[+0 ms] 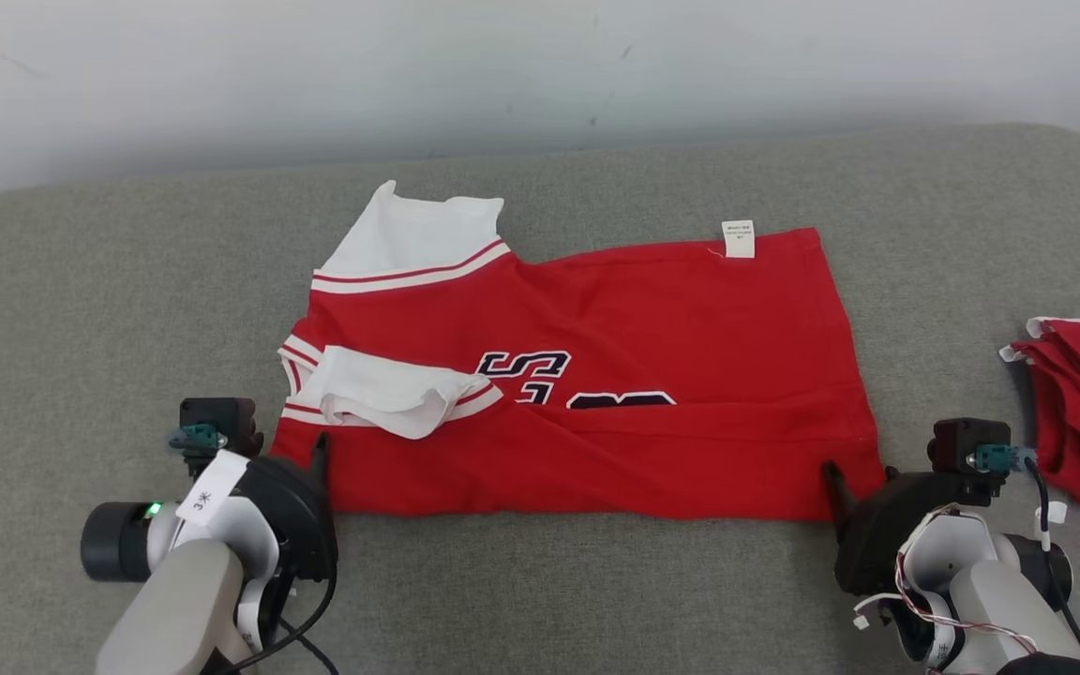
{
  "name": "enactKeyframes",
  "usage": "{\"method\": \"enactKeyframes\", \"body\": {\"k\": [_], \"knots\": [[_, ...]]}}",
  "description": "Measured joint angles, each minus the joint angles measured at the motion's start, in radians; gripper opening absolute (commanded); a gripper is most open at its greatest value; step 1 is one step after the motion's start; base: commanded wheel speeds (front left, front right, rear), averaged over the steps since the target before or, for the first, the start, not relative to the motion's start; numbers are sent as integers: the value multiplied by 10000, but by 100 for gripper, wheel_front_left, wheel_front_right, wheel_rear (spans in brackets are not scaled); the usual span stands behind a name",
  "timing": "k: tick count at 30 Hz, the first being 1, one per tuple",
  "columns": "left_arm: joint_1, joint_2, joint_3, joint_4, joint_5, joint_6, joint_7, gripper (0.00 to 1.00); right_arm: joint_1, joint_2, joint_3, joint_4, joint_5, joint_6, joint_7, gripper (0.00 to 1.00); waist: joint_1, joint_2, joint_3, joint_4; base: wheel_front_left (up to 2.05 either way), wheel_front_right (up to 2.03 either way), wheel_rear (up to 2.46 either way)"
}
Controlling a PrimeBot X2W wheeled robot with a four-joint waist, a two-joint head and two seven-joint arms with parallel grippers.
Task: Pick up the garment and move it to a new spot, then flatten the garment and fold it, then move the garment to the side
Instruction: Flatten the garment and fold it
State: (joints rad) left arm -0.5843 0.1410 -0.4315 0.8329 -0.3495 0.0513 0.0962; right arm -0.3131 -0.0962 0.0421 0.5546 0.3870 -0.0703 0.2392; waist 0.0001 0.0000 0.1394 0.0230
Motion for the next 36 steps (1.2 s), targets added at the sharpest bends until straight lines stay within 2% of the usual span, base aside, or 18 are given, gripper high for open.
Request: {"method": "enactKeyframes", "body": {"k": [1,3,4,5,6,7,8,10,12,27,28,29,30,31,33,34,35,36], "knots": [[-13,-31,-8,6,0,0,0,100,-45,2,8,23,0,0,35,98,0,0,41,23,0,0,0],[-23,-98,-19,79,0,0,0,100,-108,2,58,88,0,0,73,80,0,1,115,66,0,0,0],[-32,-113,-21,132,0,0,0,100,-158,2,65,140,0,0,71,56,0,0,139,84,0,0,0],[-44,-117,-25,174,0,0,0,100,-228,0,75,188,0,-2,73,49,0,0,159,97,0,0,0],[-55,-121,-27,196,0,0,0,100,-273,-2,92,211,0,-2,77,49,0,0,175,106,0,0,0],[-70,-123,-27,226,0,-2,0,100,-281,0,119,224,0,-2,77,55,0,0,188,112,0,0,0],[-104,-127,-31,257,0,-2,0,100,-281,4,130,238,0,-6,77,55,0,0,197,116,0,0,0],[-176,-140,-35,278,0,-15,-2,100,-280,-4,140,257,-10,-13,82,85,0,0,205,122,0,0,0],[-183,-165,-44,311,0,-86,-4,100,-278,-12,148,278,-48,-13,82,100,0,0,195,129,0,0,0],[-163,-190,-44,717,-17,-92,-107,100,125,-188,182,445,-280,-190,345,100,0,0,-257,45,0,0,0],[-162,-190,-46,752,-17,-92,-138,100,128,-188,190,445,-280,-190,351,92,-1,0,-266,40,0,0,0],[-161,-188,-46,779,-17,-92,-182,100,130,-182,190,445,-278,-190,359,78,-1,0,-271,36,0,0,0],[-161,-188,-46,779,-17,-92,-182,100,130,-182,190,445,-278,-190,359,56,-1,0,-271,36,0,0,0],[-160,-186,-46,796,-17,-92,-182,100,131,-178,192,441,-276,-190,389,48,0,0,-274,34,0,0,0],[-160,-194,-54,809,-17,-94,-188,100,130,-167,209,426,-276,-188,426,38,-1,0,-274,34,0,0,0],[-160,-199,-59,817,-17,-96,-188,100,130,-159,224,420,-276,-186,430,27,0,0,-272,37,0,0,0],[-160,-209,-65,825,-17,-127,-188,100,130,-146,234,412,-274,-176,439,10,0,0,-271,42,0,0,0],[-160,-219,-73,830,-17,-167,-188,100,130,-132,240,408,-267,-174,462,0,0,0,-272,51,0,0,0]]}}
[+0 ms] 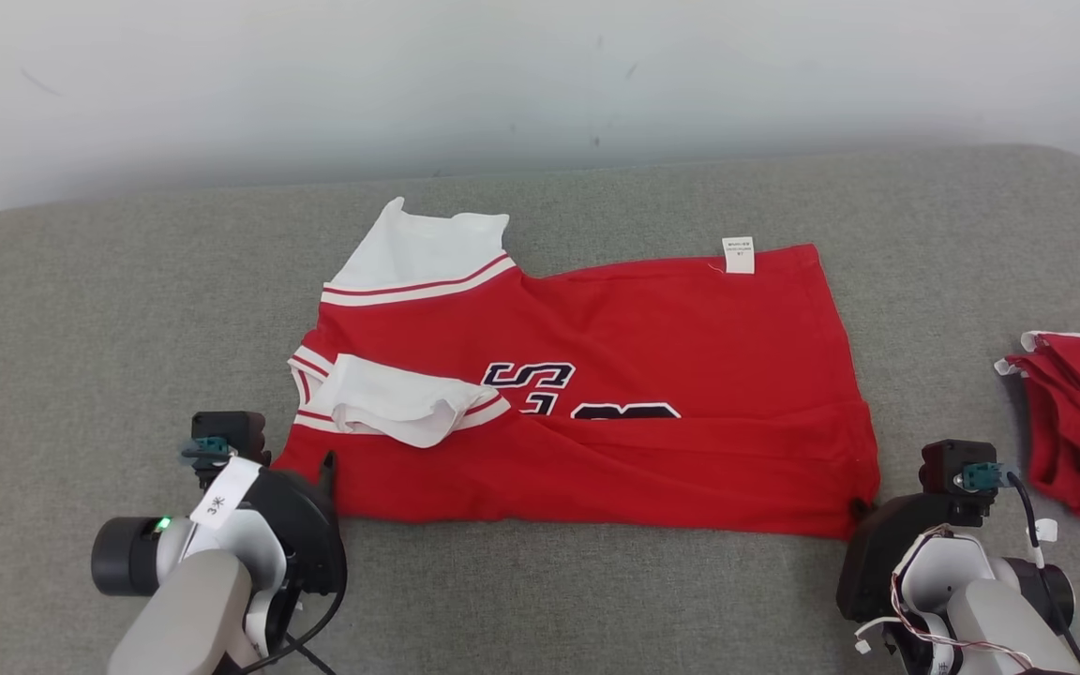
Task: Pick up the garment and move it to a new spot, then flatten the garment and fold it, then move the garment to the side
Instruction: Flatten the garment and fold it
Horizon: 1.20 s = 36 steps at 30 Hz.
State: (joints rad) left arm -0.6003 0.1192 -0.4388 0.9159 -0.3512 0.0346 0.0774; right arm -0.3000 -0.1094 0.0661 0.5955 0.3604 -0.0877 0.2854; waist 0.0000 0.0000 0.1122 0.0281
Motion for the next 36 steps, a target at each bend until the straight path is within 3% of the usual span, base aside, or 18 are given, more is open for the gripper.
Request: {"method": "enactKeyframes", "body": {"k": [10,11,13,14,17,18,25,29,33,34,36], "knots": [[110,59,19,136,-27,-88,-48,100,80,-2,-17,144,29,0,115,0,1,0,-261,136,0,0,0],[185,73,31,136,-79,-92,-46,77,95,-4,-19,142,29,0,140,0,0,0,-293,138,0,0,0],[295,75,29,174,-142,-148,0,60,150,-10,-21,140,29,0,142,0,-1,0,-332,143,0,0,0],[305,79,23,184,-207,-182,15,56,191,-12,-21,136,29,0,142,0,-1,0,-345,145,0,0,0],[307,84,19,221,-274,-188,123,54,247,-12,-17,127,31,0,144,0,0,0,-380,146,0,0,0],[307,100,19,244,-274,-194,192,55,252,-10,-12,125,31,-2,150,0,0,0,-389,142,0,0,0],[266,111,13,401,-353,-276,671,100,262,0,65,90,29,-2,230,0,0,0,-416,61,0,0,0],[116,136,12,412,-368,-353,922,100,278,13,94,50,29,-2,242,0,0,0,-417,2,0,0,0],[-127,217,0,443,-366,-359,1185,67,282,15,121,-25,29,-2,316,0,0,0,-399,-53,0,0,0],[-161,230,-4,460,-366,-359,1250,49,282,17,127,-42,29,-2,320,0,0,0,-392,-67,0,0,0],[-196,249,-8,472,-366,-359,1346,45,284,23,134,-73,29,-2,328,0,0,0,-376,-93,0,0,0]]}}
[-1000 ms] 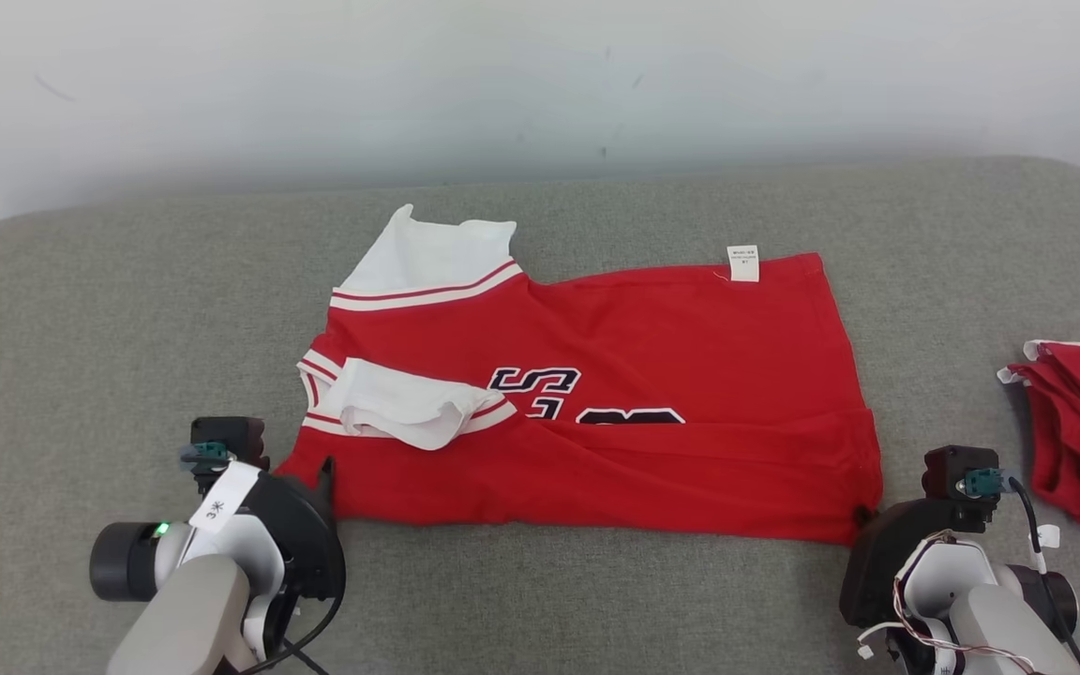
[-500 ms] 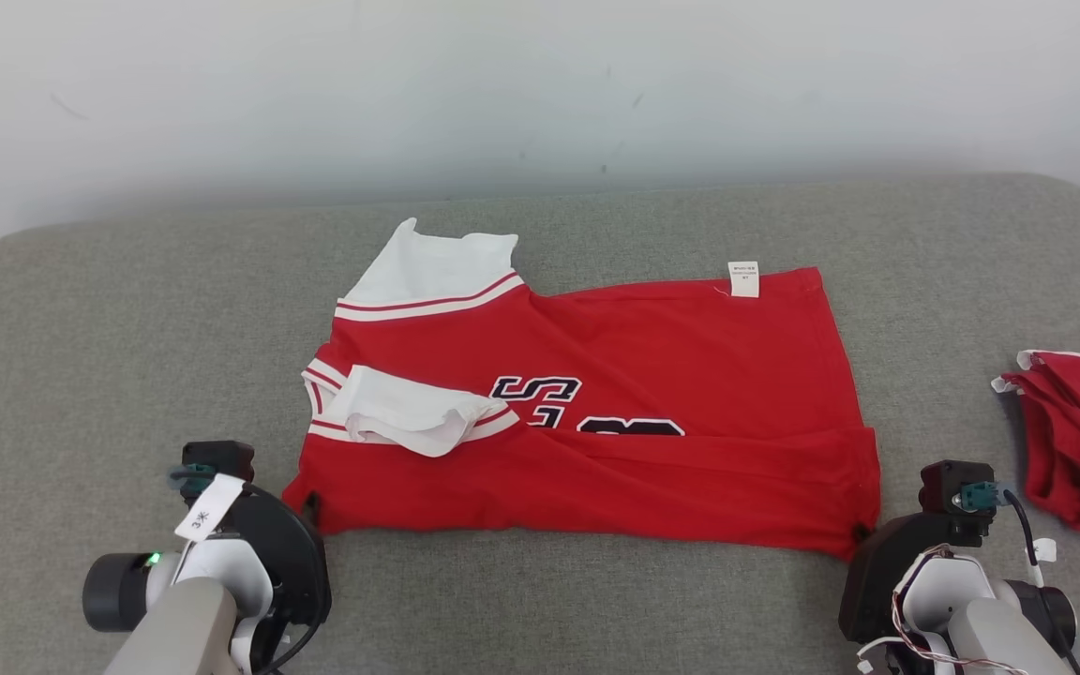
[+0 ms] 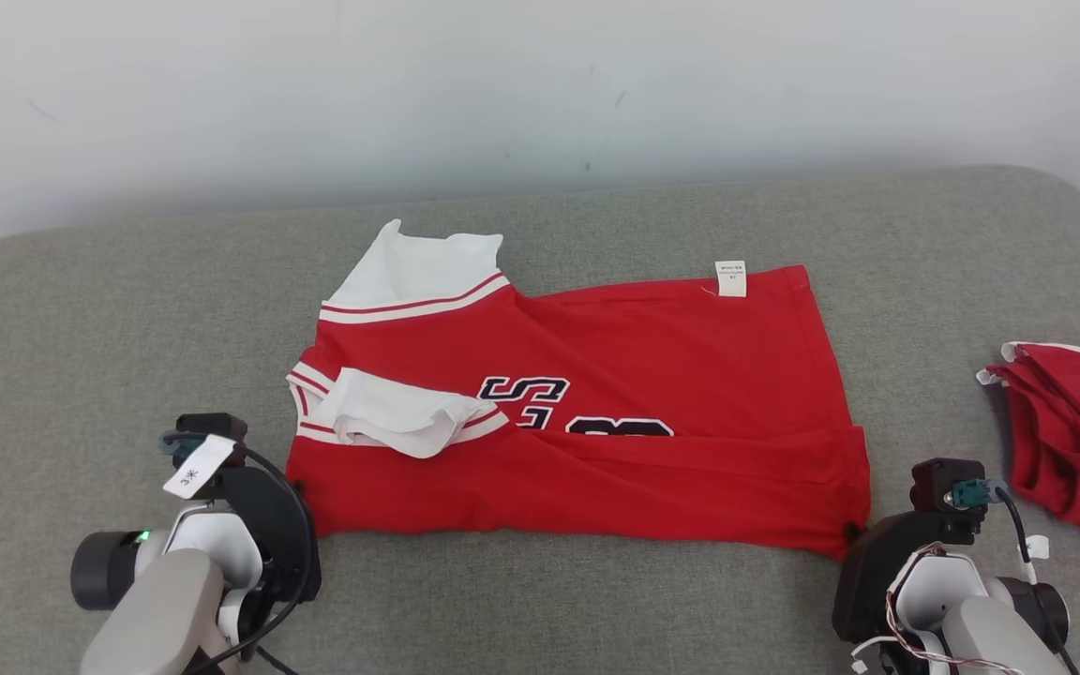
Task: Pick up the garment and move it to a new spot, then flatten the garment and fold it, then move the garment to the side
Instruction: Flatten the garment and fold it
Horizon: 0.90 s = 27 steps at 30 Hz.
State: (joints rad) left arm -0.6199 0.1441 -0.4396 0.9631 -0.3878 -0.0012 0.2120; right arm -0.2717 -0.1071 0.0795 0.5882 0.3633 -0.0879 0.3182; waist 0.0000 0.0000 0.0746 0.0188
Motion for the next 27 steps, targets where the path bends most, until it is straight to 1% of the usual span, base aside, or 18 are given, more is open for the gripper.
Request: {"method": "enactKeyframes", "body": {"k": [1,2,4,15,22,23,27], "knots": [[0,2,-2,10,0,-2,44,38,1,2,2,-13,0,0,2,0,0,0,10,-10,0,0,0],[0,2,-6,21,0,-2,84,20,1,2,2,-27,0,0,25,0,0,0,21,-19,0,0,0],[-1,-2,-15,36,-2,-4,180,1,1,2,0,-46,0,0,35,0,0,0,44,-32,0,0,0],[-7,-35,-13,56,-92,-171,353,0,2,-17,-84,-81,8,-13,77,0,0,0,71,44,0,0,0],[-7,4,42,-10,-176,-186,416,0,19,-36,-140,-81,56,-59,84,0,0,0,14,120,0,0,0],[-5,-2,59,-50,-190,-244,416,0,34,-36,-167,-90,67,-59,84,0,0,0,-1,126,0,0,0],[44,-13,157,-188,-368,-391,407,0,252,15,-441,-236,552,-19,79,0,0,0,-116,144,0,0,0]]}}
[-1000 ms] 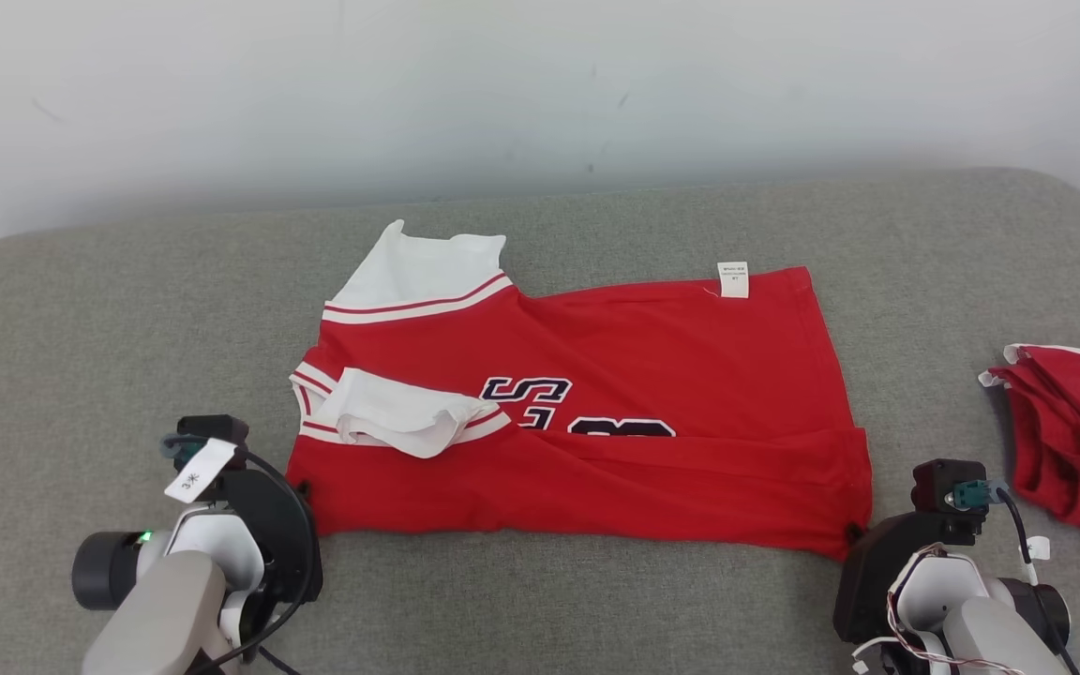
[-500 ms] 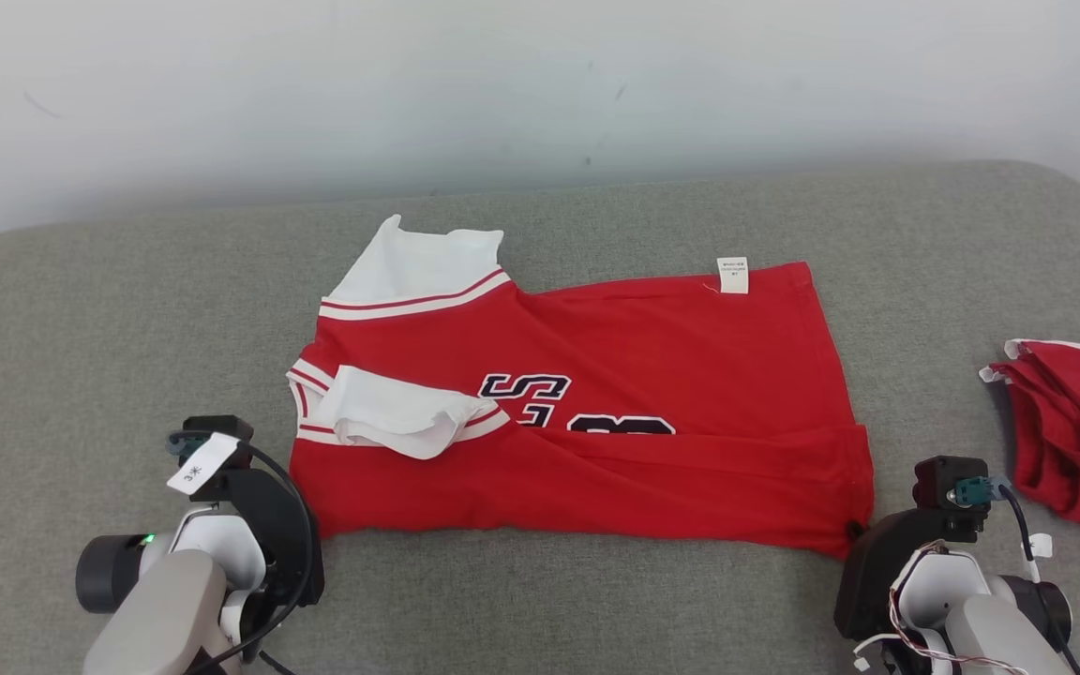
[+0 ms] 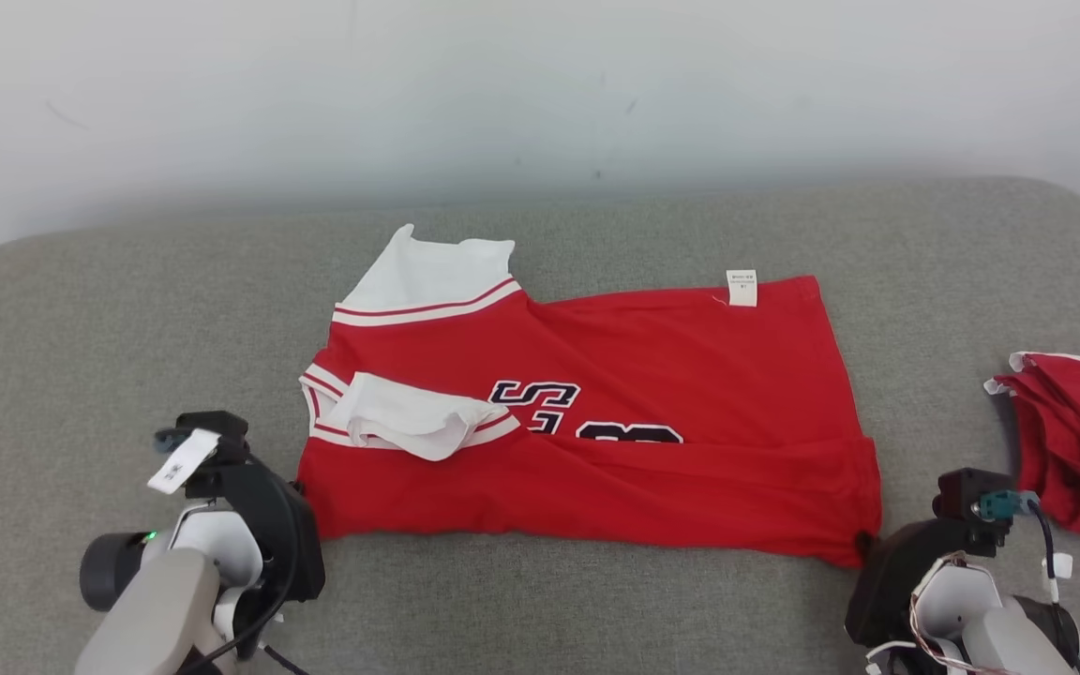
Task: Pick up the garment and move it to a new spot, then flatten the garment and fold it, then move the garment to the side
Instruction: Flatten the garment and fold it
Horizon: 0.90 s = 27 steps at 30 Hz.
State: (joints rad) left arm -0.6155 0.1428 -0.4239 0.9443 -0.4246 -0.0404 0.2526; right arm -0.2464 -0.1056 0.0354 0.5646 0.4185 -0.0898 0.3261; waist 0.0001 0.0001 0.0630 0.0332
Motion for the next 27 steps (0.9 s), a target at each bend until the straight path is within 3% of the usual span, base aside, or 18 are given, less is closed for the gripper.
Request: {"method": "enactKeyframes", "body": {"k": [9,19,27], "knots": [[1626,88,353,-1177,-621,-316,-616,0,969,-123,-430,-966,556,330,8,0,-1,0,-364,16,0,0,0],[2971,497,610,-2633,-1133,-539,-951,0,1630,-265,-788,-1732,769,328,102,0,-1,0,-558,241,0,0,0],[4969,708,514,-4527,-1546,-606,-855,0,2440,-385,-1076,-2420,972,284,313,0,-2,0,-792,449,0,0,0]]}}
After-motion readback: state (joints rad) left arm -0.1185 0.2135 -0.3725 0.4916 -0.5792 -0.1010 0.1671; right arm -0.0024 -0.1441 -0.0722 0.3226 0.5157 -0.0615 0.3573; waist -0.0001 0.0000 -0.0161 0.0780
